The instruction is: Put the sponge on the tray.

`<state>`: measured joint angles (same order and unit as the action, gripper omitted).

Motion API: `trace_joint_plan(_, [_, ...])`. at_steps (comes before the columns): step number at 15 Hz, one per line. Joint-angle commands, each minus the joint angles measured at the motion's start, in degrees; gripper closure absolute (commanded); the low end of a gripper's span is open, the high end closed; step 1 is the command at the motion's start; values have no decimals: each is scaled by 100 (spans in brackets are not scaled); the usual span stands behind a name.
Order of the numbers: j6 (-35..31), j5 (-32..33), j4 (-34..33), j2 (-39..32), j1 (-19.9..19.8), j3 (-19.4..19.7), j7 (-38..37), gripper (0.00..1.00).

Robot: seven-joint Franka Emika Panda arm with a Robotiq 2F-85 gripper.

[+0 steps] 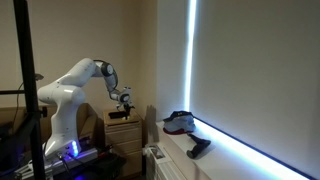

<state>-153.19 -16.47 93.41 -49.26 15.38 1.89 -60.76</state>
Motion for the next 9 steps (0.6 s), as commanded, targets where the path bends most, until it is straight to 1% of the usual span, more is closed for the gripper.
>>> trace_joint_plan(1, [-164,-371,-767,-584,-182,-155,-657,0])
trace_joint_plan(3, [-286,-527,-1048,-821,-224,-195,-1082,0])
trace_joint_plan(4, [-277,-513,-1161,-915,-180,-138,-1306,0])
trace_joint_plan(5, [-213,-278,-788,-630,-169,-117,-1077,0])
trace_joint_plan(7, [-229,-282,-985,-799,-170,-119,-1316,0])
trace_joint_plan(9, [-212,-273,-1060,-873,-189,-167,-1289,0])
